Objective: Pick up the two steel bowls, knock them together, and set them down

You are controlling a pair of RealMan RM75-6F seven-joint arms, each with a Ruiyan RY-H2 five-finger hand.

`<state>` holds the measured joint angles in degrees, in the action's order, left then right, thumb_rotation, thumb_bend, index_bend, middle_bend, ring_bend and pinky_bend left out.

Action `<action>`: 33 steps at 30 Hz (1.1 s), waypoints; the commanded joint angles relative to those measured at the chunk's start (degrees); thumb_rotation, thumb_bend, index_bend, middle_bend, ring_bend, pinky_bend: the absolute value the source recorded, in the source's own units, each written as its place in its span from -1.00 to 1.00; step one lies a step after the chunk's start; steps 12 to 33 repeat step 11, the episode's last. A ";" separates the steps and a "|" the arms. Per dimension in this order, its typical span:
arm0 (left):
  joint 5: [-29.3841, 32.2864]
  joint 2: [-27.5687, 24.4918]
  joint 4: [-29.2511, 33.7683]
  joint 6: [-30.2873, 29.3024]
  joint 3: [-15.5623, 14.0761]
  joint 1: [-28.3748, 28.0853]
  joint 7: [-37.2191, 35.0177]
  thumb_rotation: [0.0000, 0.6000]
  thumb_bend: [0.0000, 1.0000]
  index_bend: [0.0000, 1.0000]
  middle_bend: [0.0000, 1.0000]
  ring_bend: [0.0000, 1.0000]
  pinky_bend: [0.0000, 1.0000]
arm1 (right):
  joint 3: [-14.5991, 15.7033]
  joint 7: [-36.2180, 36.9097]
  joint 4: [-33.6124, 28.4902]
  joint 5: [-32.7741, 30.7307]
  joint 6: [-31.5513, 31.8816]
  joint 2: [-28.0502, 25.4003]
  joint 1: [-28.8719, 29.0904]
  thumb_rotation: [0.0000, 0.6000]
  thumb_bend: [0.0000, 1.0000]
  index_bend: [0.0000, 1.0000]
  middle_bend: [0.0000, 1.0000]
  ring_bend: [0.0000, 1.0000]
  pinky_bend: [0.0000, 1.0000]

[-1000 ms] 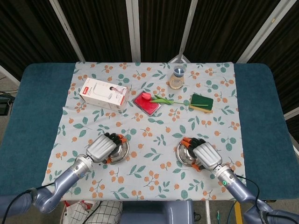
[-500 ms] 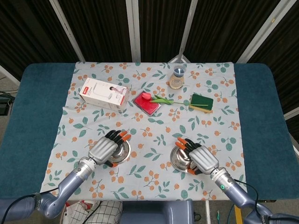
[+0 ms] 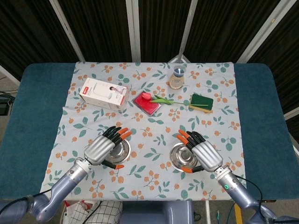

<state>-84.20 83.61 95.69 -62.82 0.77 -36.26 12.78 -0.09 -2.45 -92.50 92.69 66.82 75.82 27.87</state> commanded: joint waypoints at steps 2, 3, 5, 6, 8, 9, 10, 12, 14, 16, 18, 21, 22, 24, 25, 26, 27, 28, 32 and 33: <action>-3.91 -5.84 4.37 -4.80 -3.82 3.86 -0.72 0.23 -1.00 -1.00 -1.00 -1.00 -1.00 | 0.84 -3.33 -2.31 1.46 5.76 -4.36 -3.73 0.59 -0.61 -1.00 -1.00 -1.00 -0.93; -5.24 -8.03 5.25 -7.06 -5.74 5.84 -0.17 0.24 -1.00 -1.00 -1.00 -1.00 -1.00 | 1.50 -4.95 -2.75 1.69 7.88 -5.72 -5.40 0.65 -0.61 -1.00 -1.00 -1.00 -0.93; -5.67 -11.97 5.63 -11.95 -9.57 10.82 2.63 0.27 -1.00 -1.00 -1.00 -1.00 -1.00 | 2.94 -8.55 -3.14 0.07 11.07 -8.15 -9.18 0.74 -0.61 -1.00 -1.00 -1.00 -0.94; -5.23 -13.55 6.20 -15.08 -11.21 13.89 4.89 0.29 -1.00 -1.00 -1.00 -1.00 -1.00 | 3.68 -9.48 -3.52 -0.85 13.06 -8.82 -11.37 0.77 -0.61 -1.00 -1.00 -1.00 -0.95; -3.31 -14.22 6.16 -19.72 -12.24 18.45 8.36 0.32 -1.00 -1.00 -1.00 -1.00 -1.00 | 4.31 -11.17 -2.84 -2.28 15.30 -9.05 -14.06 0.86 -0.61 -1.00 -1.00 -1.00 -0.99; -1.25 -13.95 5.67 -22.17 -12.14 21.01 10.13 0.33 -1.00 -1.00 -1.00 -1.00 -1.00 | 4.44 -12.19 -1.90 -3.25 16.47 -8.83 -15.50 0.92 -0.61 -1.00 -1.00 -1.00 -1.00; -0.20 -13.71 5.38 -23.20 -11.95 22.12 10.72 0.34 -1.00 -1.00 -1.00 -1.00 -1.00 | 4.48 -12.43 -1.51 -3.71 16.99 -8.60 -16.18 0.94 -0.61 -1.00 -1.00 -1.00 -1.00; 1.24 -13.29 4.88 -24.66 -11.52 23.63 11.13 0.35 -1.00 -1.00 -1.00 -1.00 -1.00 | 4.54 -12.51 -1.01 -4.32 17.72 -8.31 -17.13 0.94 -0.61 -1.00 -1.00 -1.00 -1.00; 1.24 -13.29 4.88 -24.66 -11.52 23.63 11.13 0.35 -1.00 -1.00 -1.00 -1.00 -1.00 | 4.54 -12.51 -1.01 -4.32 17.72 -8.31 -17.13 0.94 -0.61 -1.00 -1.00 -1.00 -1.00; 1.24 -13.29 4.88 -24.66 -11.52 23.63 11.13 0.35 -1.00 -1.00 -1.00 -1.00 -1.00 | 4.54 -12.51 -1.01 -4.32 17.72 -8.31 -17.13 0.94 -0.61 -1.00 -1.00 -1.00 -1.00; 1.24 -13.29 4.88 -24.66 -11.52 23.63 11.13 0.35 -1.00 -1.00 -1.00 -1.00 -1.00 | 4.54 -12.51 -1.01 -4.32 17.72 -8.31 -17.13 0.94 -0.61 -1.00 -1.00 -1.00 -1.00; 1.24 -13.29 4.88 -24.66 -11.52 23.63 11.13 0.35 -1.00 -1.00 -1.00 -1.00 -1.00 | 4.54 -12.51 -1.01 -4.32 17.72 -8.31 -17.13 0.94 -0.61 -1.00 -1.00 -1.00 -1.00; 1.24 -13.29 4.88 -24.66 -11.52 23.63 11.13 0.35 -1.00 -1.00 -1.00 -1.00 -1.00 | 4.54 -12.51 -1.01 -4.32 17.72 -8.31 -17.13 0.94 -0.61 -1.00 -1.00 -1.00 -1.00; 1.24 -13.29 4.88 -24.66 -11.52 23.63 11.13 0.35 -1.00 -1.00 -1.00 -1.00 -1.00 | 4.54 -12.51 -1.01 -4.32 17.72 -8.31 -17.13 0.94 -0.61 -1.00 -1.00 -1.00 -1.00; 1.24 -13.29 4.88 -24.66 -11.52 23.63 11.13 0.35 -1.00 -1.00 -1.00 -1.00 -1.00 | 4.54 -12.51 -1.01 -4.32 17.72 -8.31 -17.13 0.94 -0.61 -1.00 -1.00 -1.00 -1.00; 1.24 -13.29 4.88 -24.66 -11.52 23.63 11.13 0.35 -1.00 -1.00 -1.00 -1.00 -1.00 | 4.54 -12.51 -1.01 -4.32 17.72 -8.31 -17.13 0.94 -0.61 -1.00 -1.00 -1.00 -1.00; 1.24 -13.29 4.88 -24.66 -11.52 23.63 11.13 0.35 -1.00 -1.00 -1.00 -1.00 -1.00 | 4.54 -12.51 -1.01 -4.32 17.72 -8.31 -17.13 0.94 -0.61 -1.00 -1.00 -1.00 -1.00; 1.24 -13.29 4.88 -24.66 -11.52 23.63 11.13 0.35 -1.00 -1.00 -1.00 -1.00 -1.00 | 4.54 -12.51 -1.01 -4.32 17.72 -8.31 -17.13 0.94 -0.61 -1.00 -1.00 -1.00 -1.00; 1.24 -13.29 4.88 -24.66 -11.52 23.63 11.13 0.35 -1.00 -1.00 -1.00 -1.00 -1.00 | 4.54 -12.51 -1.01 -4.32 17.72 -8.31 -17.13 0.94 -0.61 -1.00 -1.00 -1.00 -1.00; 1.24 -13.29 4.88 -24.66 -11.52 23.63 11.13 0.35 -1.00 -1.00 -1.00 -1.00 -1.00 | 4.54 -12.51 -1.01 -4.32 17.72 -8.31 -17.13 0.94 -0.61 -1.00 -1.00 -1.00 -1.00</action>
